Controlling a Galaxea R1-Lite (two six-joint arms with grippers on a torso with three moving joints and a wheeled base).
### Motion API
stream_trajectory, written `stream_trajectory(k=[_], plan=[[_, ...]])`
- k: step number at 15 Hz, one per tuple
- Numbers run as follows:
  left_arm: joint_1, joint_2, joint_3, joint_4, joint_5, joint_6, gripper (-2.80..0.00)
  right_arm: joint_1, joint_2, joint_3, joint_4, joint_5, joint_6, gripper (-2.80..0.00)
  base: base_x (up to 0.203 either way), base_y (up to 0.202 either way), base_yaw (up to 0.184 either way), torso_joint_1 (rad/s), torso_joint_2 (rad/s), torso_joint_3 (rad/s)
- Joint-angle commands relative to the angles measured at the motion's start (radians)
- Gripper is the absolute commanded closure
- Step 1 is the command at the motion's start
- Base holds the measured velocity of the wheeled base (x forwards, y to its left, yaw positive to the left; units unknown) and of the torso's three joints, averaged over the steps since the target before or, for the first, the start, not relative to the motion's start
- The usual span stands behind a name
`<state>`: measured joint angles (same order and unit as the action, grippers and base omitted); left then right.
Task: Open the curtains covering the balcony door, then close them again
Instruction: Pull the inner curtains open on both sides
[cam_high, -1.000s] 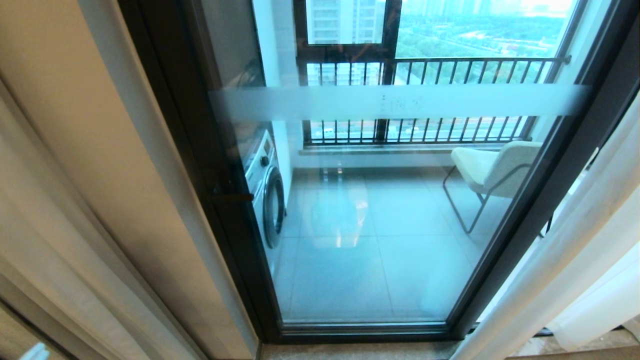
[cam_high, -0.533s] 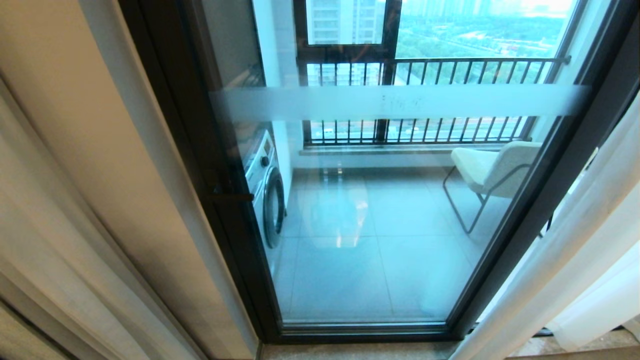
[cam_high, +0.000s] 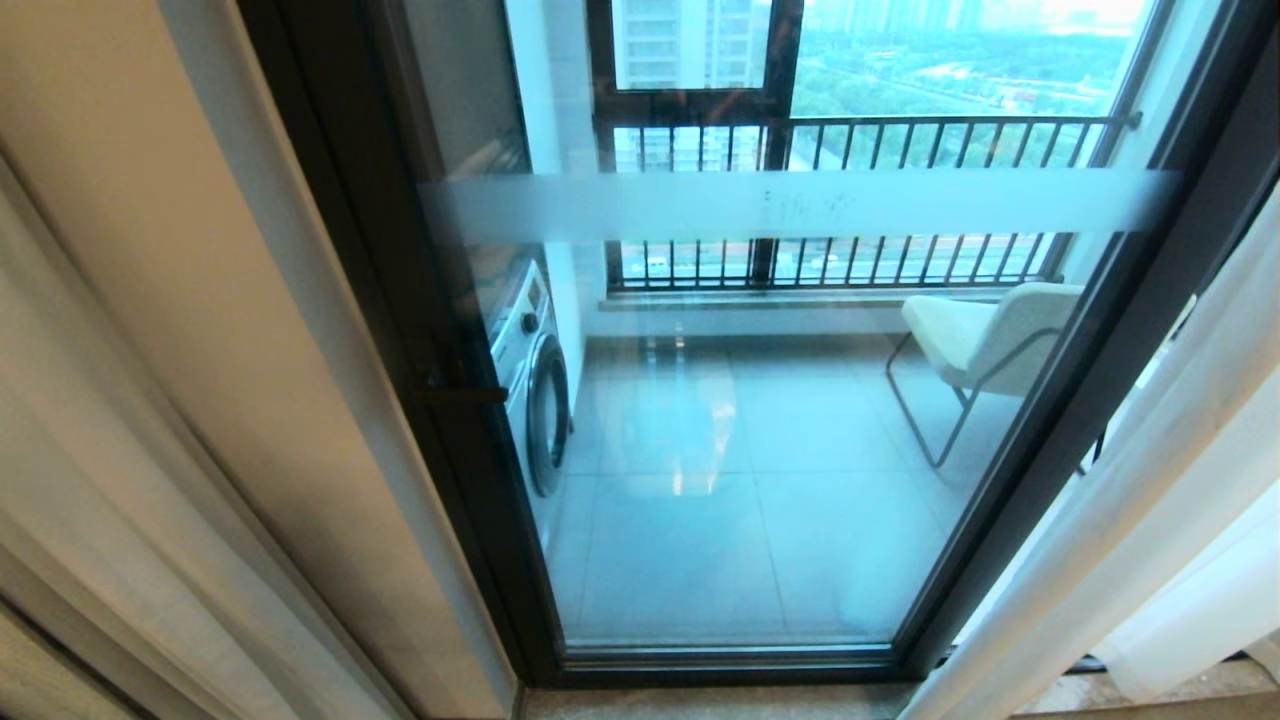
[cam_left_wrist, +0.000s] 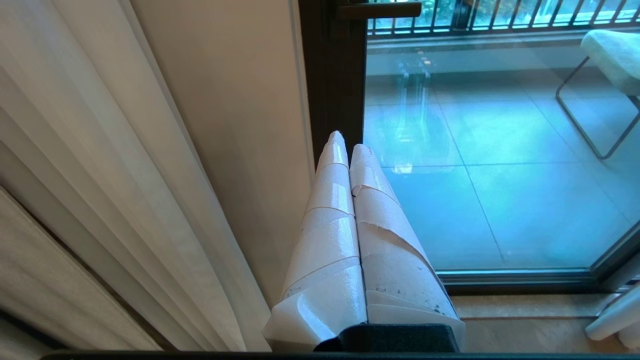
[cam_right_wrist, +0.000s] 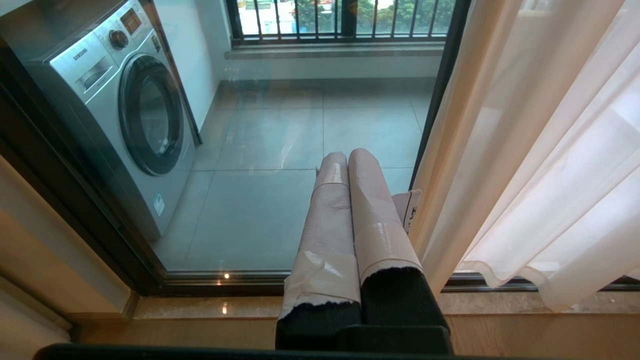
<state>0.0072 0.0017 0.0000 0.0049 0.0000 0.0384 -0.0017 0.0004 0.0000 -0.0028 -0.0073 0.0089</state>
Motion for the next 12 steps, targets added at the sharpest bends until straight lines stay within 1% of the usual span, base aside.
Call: stream_trajectory(k=[1, 3, 12], plan=[[0.0, 0.0, 0.0, 0.0, 0.0, 0.006, 0.0, 0.0, 0.0, 0.0, 0.0, 0.0, 0.0, 0.0, 0.0, 0.0, 0.0, 0.0, 0.0, 0.0], [0.0, 0.0, 0.0, 0.0, 0.0, 0.017, 0.0, 0.0, 0.0, 0.0, 0.0, 0.0, 0.0, 0.0, 0.0, 0.0, 0.0, 0.0, 0.0, 0.0], [0.0, 0.0, 0.0, 0.0, 0.0, -0.006, 0.0, 0.0, 0.0, 0.0, 0.001, 0.0, 0.0, 0.0, 0.0, 0.0, 0.0, 0.0, 0.0, 0.0]])
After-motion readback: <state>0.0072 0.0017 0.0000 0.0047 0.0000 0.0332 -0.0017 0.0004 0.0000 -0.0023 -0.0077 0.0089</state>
